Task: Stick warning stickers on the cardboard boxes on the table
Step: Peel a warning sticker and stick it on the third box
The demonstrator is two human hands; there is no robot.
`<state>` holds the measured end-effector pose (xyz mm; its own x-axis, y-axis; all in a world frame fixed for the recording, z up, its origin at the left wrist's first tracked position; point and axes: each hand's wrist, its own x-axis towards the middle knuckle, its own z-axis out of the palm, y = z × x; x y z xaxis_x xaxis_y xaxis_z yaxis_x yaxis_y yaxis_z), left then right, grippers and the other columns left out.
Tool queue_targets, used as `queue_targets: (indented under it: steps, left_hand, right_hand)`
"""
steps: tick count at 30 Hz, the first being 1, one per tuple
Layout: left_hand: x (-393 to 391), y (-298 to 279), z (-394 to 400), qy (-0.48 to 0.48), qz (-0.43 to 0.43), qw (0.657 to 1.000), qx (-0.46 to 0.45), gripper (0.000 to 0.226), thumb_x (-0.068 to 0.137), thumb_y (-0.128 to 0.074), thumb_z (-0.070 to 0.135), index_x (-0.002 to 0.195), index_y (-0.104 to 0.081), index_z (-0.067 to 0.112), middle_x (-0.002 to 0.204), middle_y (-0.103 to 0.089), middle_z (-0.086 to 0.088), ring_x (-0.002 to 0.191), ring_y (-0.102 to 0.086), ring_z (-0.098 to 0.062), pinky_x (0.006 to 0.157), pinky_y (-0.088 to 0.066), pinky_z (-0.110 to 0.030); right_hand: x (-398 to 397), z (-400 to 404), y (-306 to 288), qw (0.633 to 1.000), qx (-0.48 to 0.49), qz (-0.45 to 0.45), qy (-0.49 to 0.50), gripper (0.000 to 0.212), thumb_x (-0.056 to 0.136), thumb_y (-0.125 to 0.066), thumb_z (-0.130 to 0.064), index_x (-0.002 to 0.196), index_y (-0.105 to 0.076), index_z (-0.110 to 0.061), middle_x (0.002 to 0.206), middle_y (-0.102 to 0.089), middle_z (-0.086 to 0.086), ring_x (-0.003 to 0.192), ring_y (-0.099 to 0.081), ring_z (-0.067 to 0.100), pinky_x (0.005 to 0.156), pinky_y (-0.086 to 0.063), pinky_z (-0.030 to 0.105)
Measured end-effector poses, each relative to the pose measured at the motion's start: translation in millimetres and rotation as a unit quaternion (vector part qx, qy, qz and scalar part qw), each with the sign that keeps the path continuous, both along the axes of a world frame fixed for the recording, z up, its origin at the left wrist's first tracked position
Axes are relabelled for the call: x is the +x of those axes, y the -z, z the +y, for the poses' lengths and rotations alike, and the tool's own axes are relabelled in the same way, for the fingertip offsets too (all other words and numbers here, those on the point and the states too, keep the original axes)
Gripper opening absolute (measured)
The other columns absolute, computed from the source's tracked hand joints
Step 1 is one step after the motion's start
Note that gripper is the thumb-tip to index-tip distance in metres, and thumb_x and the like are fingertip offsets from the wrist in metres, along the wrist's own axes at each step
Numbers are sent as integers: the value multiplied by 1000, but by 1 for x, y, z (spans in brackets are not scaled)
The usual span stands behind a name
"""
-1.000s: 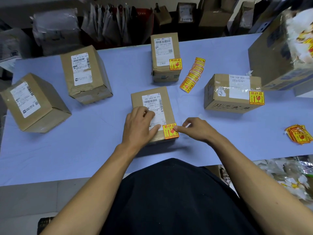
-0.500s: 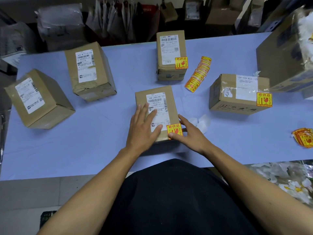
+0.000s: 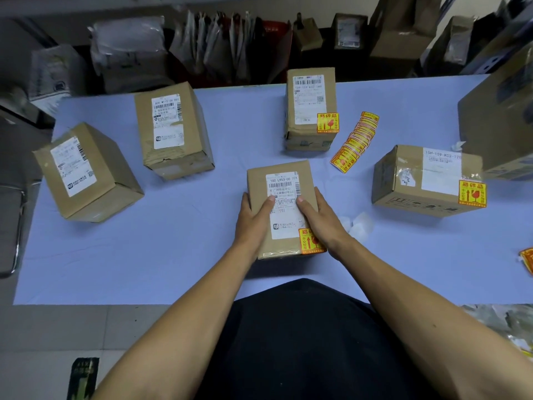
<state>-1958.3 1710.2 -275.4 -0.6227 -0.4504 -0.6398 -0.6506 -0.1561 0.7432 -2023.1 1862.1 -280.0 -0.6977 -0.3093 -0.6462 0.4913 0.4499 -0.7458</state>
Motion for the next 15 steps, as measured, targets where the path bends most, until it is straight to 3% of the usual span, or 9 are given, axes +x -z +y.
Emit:
queue_targets:
  steps: [5,10,15]
  left_hand:
    - [-1,4,-1,2,8,1000,-7,71,86,-61,54,147,-37,27,130,-65,4,107,-67,-17,96,-54,-41]
    - [-8,-3,-19,-8,32,999,-9,50,85,-63,50,130,-52,30,117,-70,8,97,-70,-11,88,-57,-36]
    - [-42,-17,-65,-27,53,998,5,56,85,-65,46,135,-51,25,122,-70,5,104,-69,-13,91,-55,-35]
  right_hand:
    - [-1,-2,0,1000,14,14,-11,86,83,-45,-75,155,-23,-33,152,-47,-5,132,-52,21,111,-41,47]
    - [-8,-16,-5,999,21,29,-36,78,89,-43,-71,155,-24,-33,149,-50,-8,129,-55,17,110,-42,44]
    - [-42,-60,-18,998,0,50,-44,72,89,-43,-69,151,-31,-34,139,-58,-10,122,-59,16,106,-46,41]
